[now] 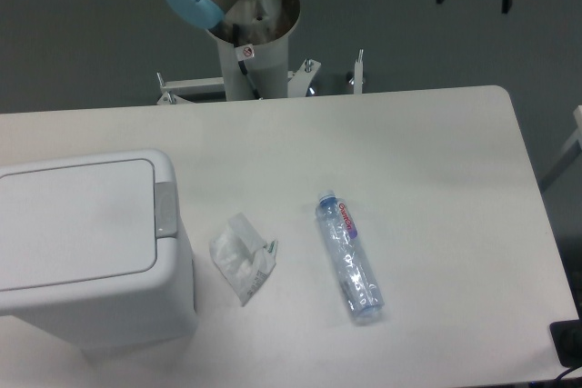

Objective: Open the trash can
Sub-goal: 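Move the gripper down from above toward the table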

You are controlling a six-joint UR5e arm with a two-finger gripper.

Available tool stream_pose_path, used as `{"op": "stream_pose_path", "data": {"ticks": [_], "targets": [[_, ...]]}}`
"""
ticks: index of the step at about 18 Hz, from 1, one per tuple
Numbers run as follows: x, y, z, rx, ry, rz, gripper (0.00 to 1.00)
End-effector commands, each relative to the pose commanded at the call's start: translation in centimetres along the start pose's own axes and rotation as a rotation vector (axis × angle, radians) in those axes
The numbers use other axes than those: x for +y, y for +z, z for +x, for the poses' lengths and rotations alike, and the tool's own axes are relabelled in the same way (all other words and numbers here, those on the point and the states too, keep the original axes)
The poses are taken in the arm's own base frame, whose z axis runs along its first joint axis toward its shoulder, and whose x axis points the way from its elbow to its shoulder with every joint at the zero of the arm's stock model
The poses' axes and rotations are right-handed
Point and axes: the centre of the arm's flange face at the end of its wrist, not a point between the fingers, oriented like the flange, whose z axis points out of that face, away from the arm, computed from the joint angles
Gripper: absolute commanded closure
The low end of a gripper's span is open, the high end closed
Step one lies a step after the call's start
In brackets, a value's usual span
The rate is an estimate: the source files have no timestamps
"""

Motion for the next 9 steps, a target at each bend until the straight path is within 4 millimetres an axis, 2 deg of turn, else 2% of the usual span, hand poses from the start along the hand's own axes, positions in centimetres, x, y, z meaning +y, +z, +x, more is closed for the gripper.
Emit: {"op": "stream_pose_path", "data": {"ticks": [4, 6, 7, 9], "targets": [[-0.3, -0.1, -0.1, -0.01, -0.004, 0.012, 0.0], [-1.1, -0.1, -0.5, -0.036, -0.068, 0.046, 0.0], [-2.0, 0.1, -0.9, -0.051, -0.144, 0.082, 0.0], [-5.8, 0.7, -1.5, -0.067, -0.348, 0.166, 0.0]]}}
